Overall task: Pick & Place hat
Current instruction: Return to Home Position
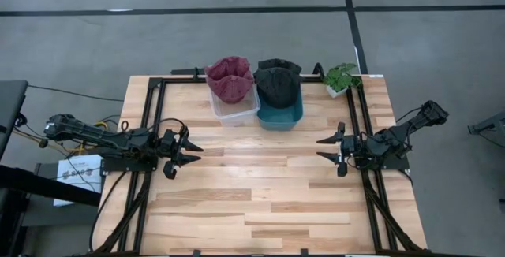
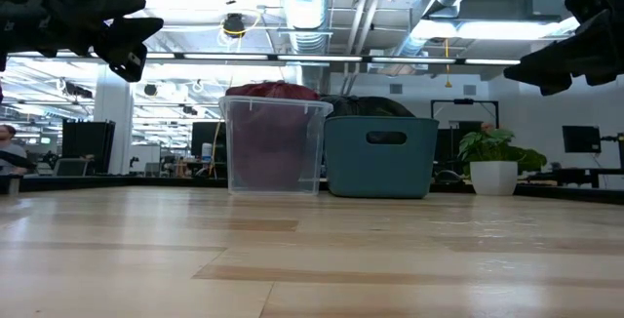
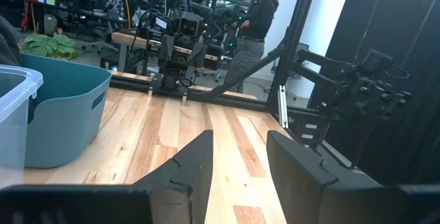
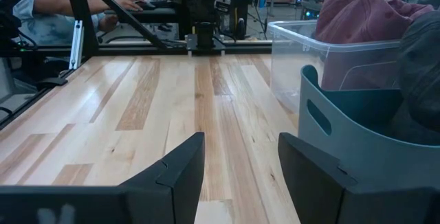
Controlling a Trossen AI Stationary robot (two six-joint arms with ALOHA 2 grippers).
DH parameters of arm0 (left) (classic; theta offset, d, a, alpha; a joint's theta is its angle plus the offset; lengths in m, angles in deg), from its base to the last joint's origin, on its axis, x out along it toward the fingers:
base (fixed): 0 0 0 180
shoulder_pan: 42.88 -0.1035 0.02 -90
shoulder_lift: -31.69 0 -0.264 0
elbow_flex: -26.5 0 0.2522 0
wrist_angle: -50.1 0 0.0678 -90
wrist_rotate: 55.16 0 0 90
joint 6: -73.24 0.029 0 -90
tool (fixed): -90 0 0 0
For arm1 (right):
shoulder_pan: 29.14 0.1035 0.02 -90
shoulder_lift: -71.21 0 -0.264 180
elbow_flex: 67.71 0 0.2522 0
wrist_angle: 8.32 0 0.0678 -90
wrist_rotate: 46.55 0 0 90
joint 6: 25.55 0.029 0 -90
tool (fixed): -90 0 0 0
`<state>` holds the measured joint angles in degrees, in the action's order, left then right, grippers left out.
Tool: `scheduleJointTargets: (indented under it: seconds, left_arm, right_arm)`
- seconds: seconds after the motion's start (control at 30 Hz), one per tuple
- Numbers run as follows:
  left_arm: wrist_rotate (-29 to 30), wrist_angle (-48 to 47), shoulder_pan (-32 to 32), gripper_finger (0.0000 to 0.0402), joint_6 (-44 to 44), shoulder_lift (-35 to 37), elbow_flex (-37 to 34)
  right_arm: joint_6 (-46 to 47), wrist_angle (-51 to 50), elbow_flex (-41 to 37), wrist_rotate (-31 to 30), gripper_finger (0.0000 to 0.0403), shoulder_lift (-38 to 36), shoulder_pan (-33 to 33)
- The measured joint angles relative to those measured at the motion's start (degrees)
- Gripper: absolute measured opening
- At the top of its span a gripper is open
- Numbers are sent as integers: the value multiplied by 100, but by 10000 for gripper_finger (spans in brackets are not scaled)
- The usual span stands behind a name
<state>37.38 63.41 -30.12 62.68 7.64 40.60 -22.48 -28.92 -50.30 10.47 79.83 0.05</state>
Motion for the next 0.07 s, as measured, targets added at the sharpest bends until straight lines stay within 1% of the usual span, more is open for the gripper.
scheduleJointTargets:
  seconds: [0.07]
  left_arm:
    - [1,0,1,135,0,1,0]
  right_arm:
    - [-2,-2,-1,0,176,1,-2]
